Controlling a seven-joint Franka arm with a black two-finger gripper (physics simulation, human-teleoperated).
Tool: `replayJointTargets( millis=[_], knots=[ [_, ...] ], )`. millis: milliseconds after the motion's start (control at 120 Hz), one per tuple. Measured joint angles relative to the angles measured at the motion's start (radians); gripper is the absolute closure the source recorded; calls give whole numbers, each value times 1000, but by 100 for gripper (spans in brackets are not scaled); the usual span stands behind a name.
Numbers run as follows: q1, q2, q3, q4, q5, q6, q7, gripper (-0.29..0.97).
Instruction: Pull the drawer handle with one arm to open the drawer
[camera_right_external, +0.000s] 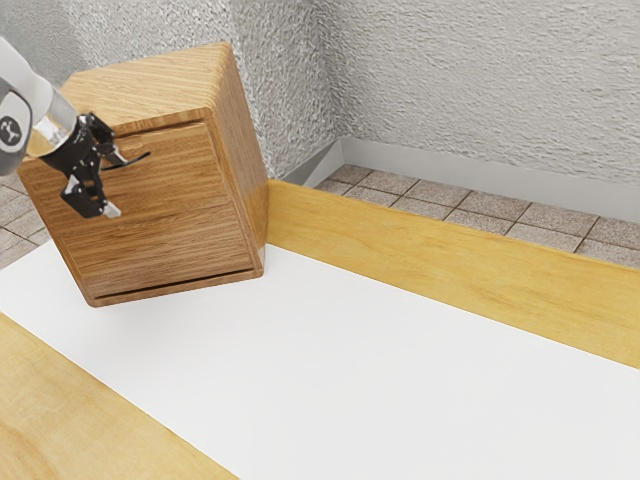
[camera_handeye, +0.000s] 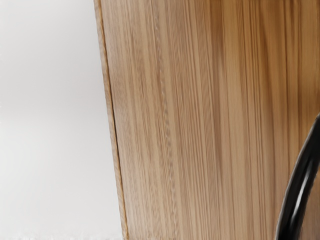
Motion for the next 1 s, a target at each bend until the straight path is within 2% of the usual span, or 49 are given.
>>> replayJointTargets(
  millis=[242,608,867,900,942,1000],
  knots=[
    [-11,-30,1,-36,-11,0,-1,3],
    [-10,-219,-39,-194,-3,1,-1,3],
    [-1,-314,-50,-294,2,5,0,3],
    [14,-333,-69,-312,2,6,0,3],
    [90,-364,-144,-340,2,6,0,3],
    [136,-396,-190,-368,3,7,0,3]
  ],
)
